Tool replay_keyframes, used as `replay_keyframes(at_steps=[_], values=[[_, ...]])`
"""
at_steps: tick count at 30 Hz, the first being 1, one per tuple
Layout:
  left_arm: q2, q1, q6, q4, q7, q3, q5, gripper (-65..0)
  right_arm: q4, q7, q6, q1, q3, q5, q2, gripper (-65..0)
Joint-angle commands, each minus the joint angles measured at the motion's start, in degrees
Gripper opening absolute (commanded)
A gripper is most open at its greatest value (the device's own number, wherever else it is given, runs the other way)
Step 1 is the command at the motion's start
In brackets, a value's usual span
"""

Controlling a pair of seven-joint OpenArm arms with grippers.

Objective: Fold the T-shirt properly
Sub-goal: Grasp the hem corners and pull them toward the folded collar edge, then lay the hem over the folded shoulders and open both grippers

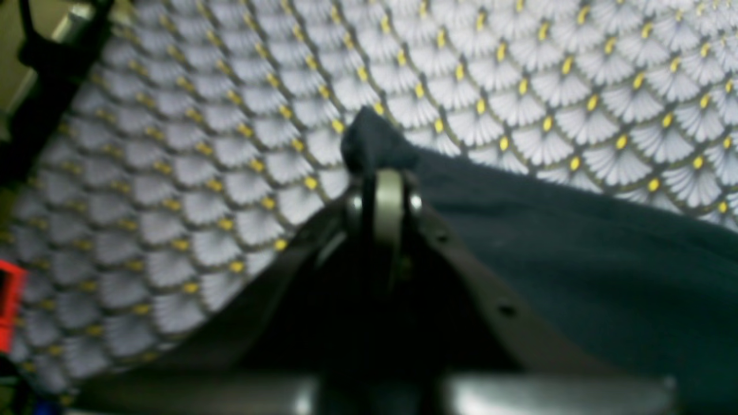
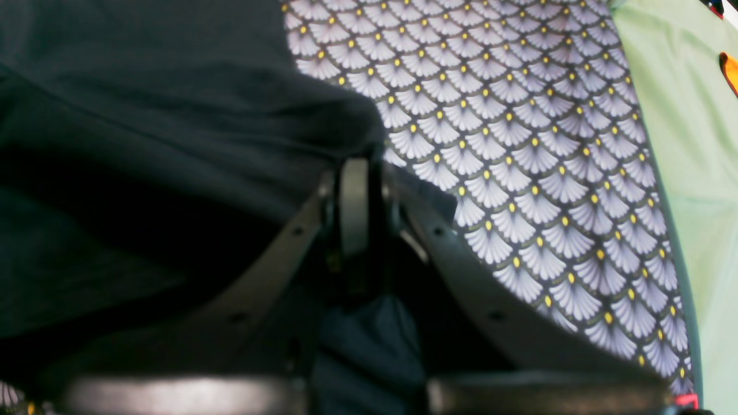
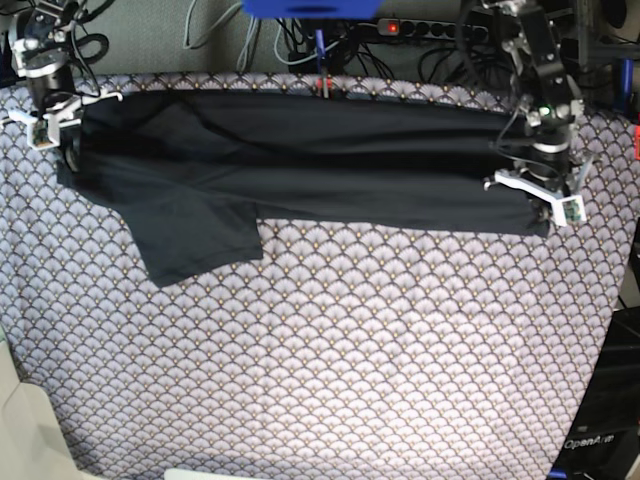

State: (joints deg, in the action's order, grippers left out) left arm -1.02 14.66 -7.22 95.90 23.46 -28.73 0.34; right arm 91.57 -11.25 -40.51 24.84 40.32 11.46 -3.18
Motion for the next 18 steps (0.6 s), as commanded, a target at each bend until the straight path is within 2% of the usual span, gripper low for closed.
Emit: replay_keyframes(at_steps=[1, 14, 18], values=[[-0.5, 0.2, 0.3, 1.8, -1.5, -0.1, 0.0, -65.0, 1.0, -1.8, 0.5, 0.9, 0.3, -1.3, -0.9, -65.0], [-1.0, 4.2, 0.3, 4.4, -1.4, -0.1, 0.1, -65.0, 1.0, -2.0, 0.5, 4.9, 1.0, -1.4, -1.1, -65.0], [-1.0, 6.0, 0.3, 5.2, -1.4, -0.1, 0.1, -65.0, -0.5, -7.4, 0.5, 6.0, 2.9, -2.1, -0.9, -65.0]])
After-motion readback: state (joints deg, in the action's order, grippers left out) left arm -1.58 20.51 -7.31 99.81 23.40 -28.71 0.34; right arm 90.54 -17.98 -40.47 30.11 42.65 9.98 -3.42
